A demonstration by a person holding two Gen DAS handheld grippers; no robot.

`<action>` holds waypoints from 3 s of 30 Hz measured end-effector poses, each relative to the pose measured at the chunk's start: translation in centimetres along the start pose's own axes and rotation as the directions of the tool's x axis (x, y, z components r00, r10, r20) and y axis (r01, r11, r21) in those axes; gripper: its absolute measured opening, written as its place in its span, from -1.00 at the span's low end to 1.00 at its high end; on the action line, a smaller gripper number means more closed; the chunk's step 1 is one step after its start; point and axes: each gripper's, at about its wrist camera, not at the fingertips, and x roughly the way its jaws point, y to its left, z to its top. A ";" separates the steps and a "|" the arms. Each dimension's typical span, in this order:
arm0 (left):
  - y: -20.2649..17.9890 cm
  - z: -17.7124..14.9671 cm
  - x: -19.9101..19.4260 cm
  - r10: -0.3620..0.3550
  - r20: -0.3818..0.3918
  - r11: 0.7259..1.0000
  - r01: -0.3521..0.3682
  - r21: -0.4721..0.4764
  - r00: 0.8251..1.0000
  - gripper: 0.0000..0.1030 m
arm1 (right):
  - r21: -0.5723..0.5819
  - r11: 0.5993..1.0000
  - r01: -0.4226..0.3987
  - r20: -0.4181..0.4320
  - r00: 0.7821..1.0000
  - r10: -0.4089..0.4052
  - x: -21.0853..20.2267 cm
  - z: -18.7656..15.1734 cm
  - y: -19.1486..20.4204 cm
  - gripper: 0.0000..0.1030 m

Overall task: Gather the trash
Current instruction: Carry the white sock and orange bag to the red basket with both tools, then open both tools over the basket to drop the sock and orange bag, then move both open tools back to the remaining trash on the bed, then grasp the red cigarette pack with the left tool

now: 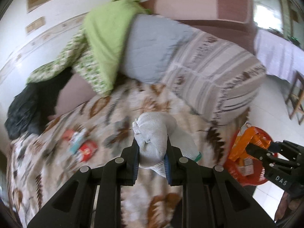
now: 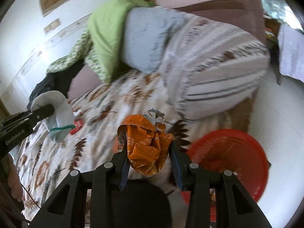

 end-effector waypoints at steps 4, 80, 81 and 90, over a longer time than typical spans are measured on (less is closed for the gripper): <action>-4.5 1.5 1.5 -0.098 -0.007 0.993 0.098 0.063 0.995 -0.59 | 0.067 0.995 0.068 0.001 0.998 -0.069 -1.0 -0.7 -4.0 -0.20; 40.4 -6.8 24.1 0.105 -0.335 0.769 -0.291 -0.570 0.936 0.60 | -0.285 0.896 -0.340 -0.338 0.910 0.238 20.0 -0.2 22.5 0.46; 40.7 -6.7 25.1 0.090 -0.334 0.761 -0.281 -0.584 0.938 0.60 | -0.284 0.896 -0.342 -0.341 0.909 0.238 20.3 -0.3 22.5 0.46; 40.8 -6.1 32.3 0.056 -0.391 0.769 -0.289 -0.570 0.919 0.61 | -0.257 0.900 -0.352 -0.381 0.893 0.240 22.4 -1.0 21.6 0.46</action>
